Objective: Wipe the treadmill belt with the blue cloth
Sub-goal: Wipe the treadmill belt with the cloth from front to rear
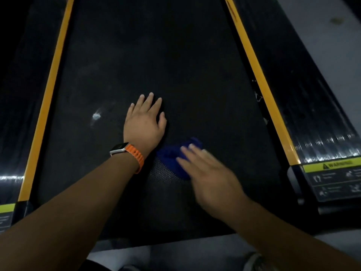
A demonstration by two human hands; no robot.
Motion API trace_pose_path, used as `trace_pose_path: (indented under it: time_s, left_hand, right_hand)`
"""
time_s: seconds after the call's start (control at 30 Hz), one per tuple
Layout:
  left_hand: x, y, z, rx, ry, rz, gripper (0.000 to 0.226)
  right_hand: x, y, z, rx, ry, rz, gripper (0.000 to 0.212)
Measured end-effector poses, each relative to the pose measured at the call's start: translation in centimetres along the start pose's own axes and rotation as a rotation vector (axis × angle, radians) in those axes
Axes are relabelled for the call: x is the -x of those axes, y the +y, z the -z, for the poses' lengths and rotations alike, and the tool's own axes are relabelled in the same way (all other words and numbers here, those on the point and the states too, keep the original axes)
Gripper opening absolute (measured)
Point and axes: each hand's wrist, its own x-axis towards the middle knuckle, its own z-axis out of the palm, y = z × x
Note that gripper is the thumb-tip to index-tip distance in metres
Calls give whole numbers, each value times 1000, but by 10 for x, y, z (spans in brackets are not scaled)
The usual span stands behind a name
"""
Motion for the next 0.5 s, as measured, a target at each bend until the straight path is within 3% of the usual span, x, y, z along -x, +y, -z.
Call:
trace_pose_path:
  time_s: [0.17,0.33,0.4,0.5]
  left_hand:
    - [1,10,1,-15,-25,6,54]
    - [9,63,-13,-16,-51,-102,69]
    - [13,71,-18,-32,-58,-98,71]
    - [12,69,-19,-37,-61,-89,71]
  right_hand:
    - [32,68,36,56,-61,-186,51]
    - [-75,110,44,175,87,-336,56]
    - [-119,133,53,196,74,-432,60]
    - [-106,138,56,306,4,-408,63]
